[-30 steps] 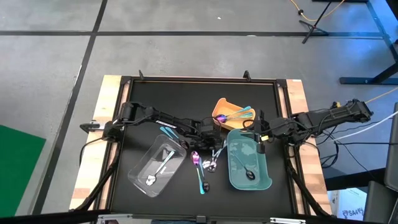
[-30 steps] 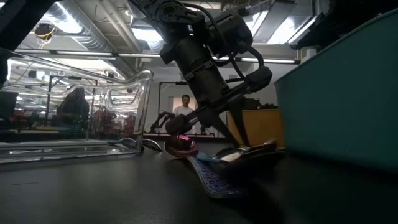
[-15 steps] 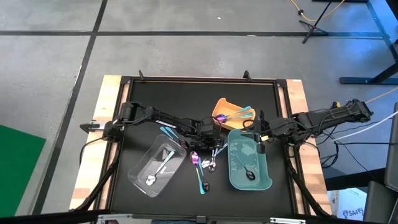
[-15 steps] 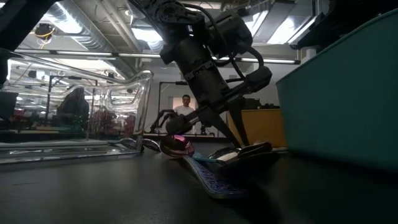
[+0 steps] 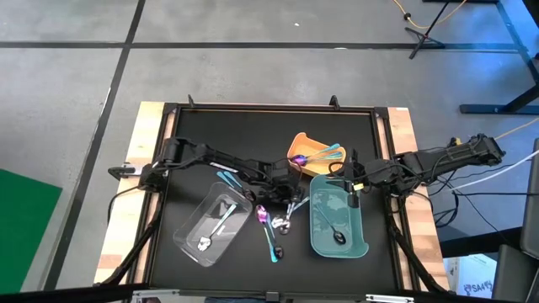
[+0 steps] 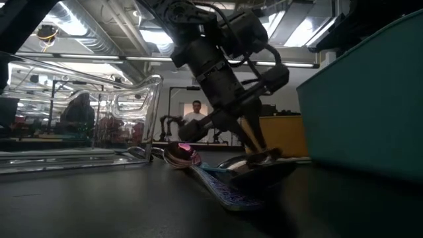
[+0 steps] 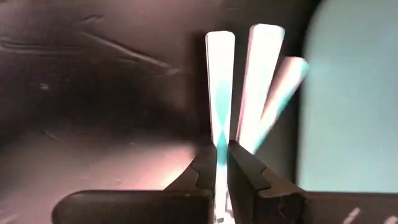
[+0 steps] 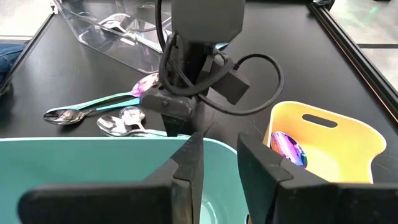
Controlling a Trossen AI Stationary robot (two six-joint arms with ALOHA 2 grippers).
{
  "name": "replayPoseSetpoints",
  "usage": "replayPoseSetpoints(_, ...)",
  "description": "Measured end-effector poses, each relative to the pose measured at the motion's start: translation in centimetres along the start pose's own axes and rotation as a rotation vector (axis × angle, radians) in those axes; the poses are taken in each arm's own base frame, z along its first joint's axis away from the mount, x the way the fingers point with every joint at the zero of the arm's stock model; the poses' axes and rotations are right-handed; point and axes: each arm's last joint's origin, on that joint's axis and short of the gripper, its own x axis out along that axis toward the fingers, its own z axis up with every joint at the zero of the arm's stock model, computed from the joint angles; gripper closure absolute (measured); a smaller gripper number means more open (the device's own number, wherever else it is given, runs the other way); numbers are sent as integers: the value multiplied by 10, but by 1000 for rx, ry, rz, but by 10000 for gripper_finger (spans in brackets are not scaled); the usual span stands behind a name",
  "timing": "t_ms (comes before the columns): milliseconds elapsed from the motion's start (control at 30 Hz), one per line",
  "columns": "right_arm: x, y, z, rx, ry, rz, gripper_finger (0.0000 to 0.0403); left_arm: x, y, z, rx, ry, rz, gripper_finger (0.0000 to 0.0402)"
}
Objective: Sort silverware by color (type)
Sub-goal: Put the white patterned spoon into the transparent bin
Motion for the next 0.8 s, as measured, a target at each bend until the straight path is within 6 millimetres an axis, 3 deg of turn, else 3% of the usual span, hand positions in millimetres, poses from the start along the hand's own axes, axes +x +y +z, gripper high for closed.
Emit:
replayPoseSetpoints(433,0,0,0,0,0,0,317,-7,-18,1,36,16,-166,392)
replayPoseSetpoints(800,0,0,0,0,0,0,317,-13,-29,0,111,166,-307,392)
